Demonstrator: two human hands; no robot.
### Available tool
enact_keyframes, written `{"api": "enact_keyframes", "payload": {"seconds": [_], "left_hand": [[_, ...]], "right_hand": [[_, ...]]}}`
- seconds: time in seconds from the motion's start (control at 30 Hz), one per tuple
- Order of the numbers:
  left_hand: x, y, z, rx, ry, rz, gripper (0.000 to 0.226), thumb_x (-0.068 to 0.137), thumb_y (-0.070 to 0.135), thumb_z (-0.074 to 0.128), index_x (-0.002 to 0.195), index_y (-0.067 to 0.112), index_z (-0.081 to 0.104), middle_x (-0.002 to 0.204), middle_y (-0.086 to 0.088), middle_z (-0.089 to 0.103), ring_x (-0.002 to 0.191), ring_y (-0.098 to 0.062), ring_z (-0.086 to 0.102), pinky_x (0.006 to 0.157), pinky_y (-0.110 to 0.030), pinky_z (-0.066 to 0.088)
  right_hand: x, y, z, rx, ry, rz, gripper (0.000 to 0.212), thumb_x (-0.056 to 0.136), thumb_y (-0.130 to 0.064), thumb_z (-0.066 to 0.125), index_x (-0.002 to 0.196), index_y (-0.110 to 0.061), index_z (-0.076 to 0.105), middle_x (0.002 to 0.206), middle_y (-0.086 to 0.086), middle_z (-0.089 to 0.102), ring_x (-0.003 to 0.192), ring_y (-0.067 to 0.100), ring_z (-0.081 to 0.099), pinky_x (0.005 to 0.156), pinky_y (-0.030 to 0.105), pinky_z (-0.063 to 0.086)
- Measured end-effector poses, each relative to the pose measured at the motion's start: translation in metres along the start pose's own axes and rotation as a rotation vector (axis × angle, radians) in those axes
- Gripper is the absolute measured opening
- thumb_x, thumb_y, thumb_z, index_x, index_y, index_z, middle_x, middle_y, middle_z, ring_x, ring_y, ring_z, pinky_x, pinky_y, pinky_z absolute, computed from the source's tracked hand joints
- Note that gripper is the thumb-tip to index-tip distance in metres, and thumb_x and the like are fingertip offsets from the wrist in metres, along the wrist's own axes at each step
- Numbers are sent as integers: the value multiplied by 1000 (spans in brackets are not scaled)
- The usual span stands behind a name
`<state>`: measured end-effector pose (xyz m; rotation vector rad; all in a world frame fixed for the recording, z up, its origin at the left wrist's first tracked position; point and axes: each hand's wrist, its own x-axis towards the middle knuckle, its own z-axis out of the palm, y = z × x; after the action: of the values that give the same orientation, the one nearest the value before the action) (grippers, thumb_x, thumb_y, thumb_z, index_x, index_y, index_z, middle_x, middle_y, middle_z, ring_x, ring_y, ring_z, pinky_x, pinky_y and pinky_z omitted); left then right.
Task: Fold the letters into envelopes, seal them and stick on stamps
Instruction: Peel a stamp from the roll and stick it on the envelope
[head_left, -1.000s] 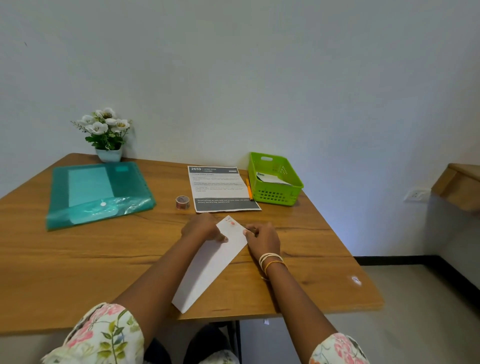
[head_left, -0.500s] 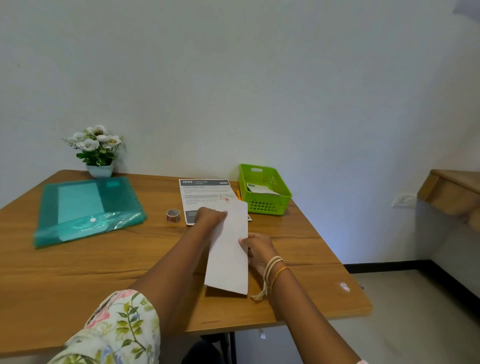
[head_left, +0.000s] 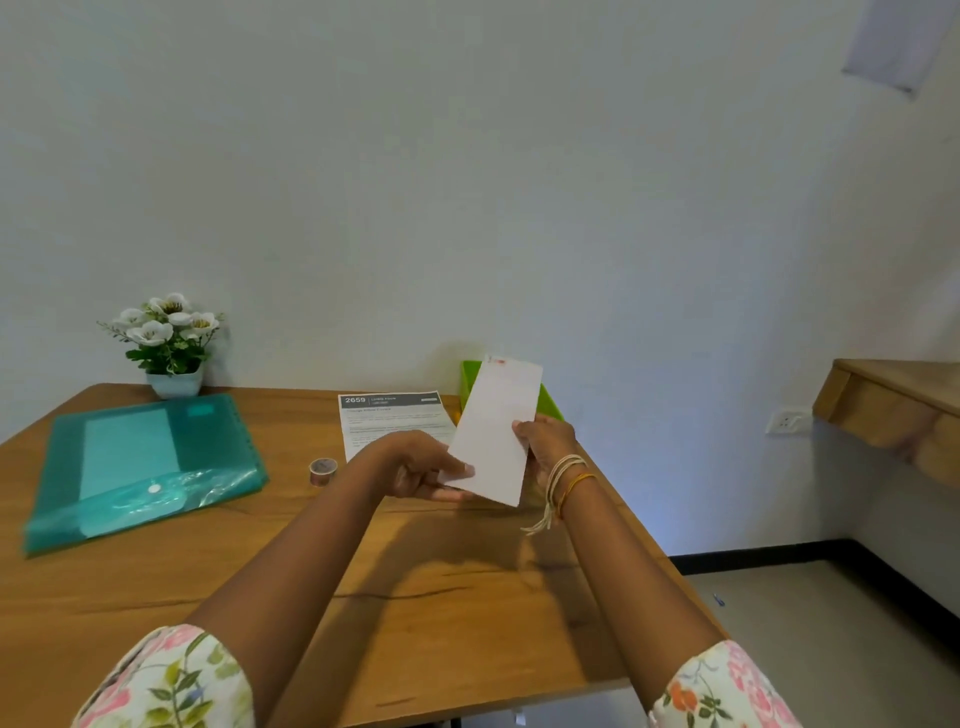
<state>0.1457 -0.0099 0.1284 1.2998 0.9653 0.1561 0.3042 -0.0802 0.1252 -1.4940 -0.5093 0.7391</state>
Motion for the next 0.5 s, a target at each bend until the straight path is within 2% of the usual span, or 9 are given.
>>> {"api": "enact_keyframes", "payload": {"seconds": [0.07, 0.1, 0.2, 0.27, 0.33, 0.37, 0.43, 0.5], "left_hand": [[4, 9, 7, 9, 71, 53, 39, 85, 4, 68, 121, -2, 54, 116, -16, 65, 101, -27, 67, 85, -37, 56], [7, 14, 11, 4, 96, 70, 38, 85, 3, 68, 120, -3, 55, 116, -16, 64, 99, -27, 67, 80, -34, 58], [19, 28, 23, -26, 135, 118, 32, 87, 2, 65, 117, -6, 56, 117, -19, 63, 94, -27, 67, 62, -28, 60], [29, 36, 29, -58, 148, 140, 21, 87, 0, 65, 106, -6, 58, 112, -19, 63, 89, -26, 66, 55, -26, 59], [41, 44, 34, -123, 149, 158, 8, 86, -3, 64, 90, -4, 57, 101, -17, 62, 83, -23, 63, 51, -24, 57], [49, 47, 35, -152, 151, 174, 8, 86, -5, 64, 87, -3, 56, 98, -16, 62, 78, -22, 62, 49, -24, 57], [65, 54, 35, -197, 181, 202, 14, 83, -10, 65, 94, -7, 57, 100, -19, 61, 71, -21, 62, 44, -23, 55], [82, 61, 33, -211, 234, 227, 28, 80, -13, 67, 104, -10, 53, 96, -21, 63, 68, -24, 63, 42, -24, 54]], "right_hand": [[-5, -6, 0, -32, -45, 57, 10, 87, -2, 58, 95, -5, 63, 109, 19, 66, 103, 37, 63, 91, 55, 51], [-6, -8, -1, -42, -71, 96, 17, 88, -1, 57, 104, -3, 61, 111, 19, 65, 103, 37, 62, 89, 53, 52], [-9, -9, -5, -63, -124, 177, 28, 89, 9, 50, 114, -3, 56, 100, 17, 59, 85, 31, 60, 67, 41, 53], [-5, -12, -8, -77, -120, 184, 36, 89, 12, 47, 122, -1, 53, 100, 16, 57, 76, 25, 58, 55, 33, 55], [6, -19, -8, -67, -91, 159, 38, 90, 15, 45, 126, 3, 51, 109, 19, 55, 86, 29, 59, 43, 27, 54], [13, -23, -8, -62, -83, 151, 38, 90, 16, 45, 126, 5, 50, 114, 20, 55, 94, 32, 58, 43, 26, 54], [28, -31, -6, -75, -62, 145, 37, 89, 17, 48, 124, 7, 50, 119, 21, 56, 96, 33, 56, 48, 28, 56], [47, -36, -5, -107, -33, 125, 36, 86, 18, 52, 121, 8, 51, 112, 23, 59, 81, 30, 58, 40, 27, 54]]}}
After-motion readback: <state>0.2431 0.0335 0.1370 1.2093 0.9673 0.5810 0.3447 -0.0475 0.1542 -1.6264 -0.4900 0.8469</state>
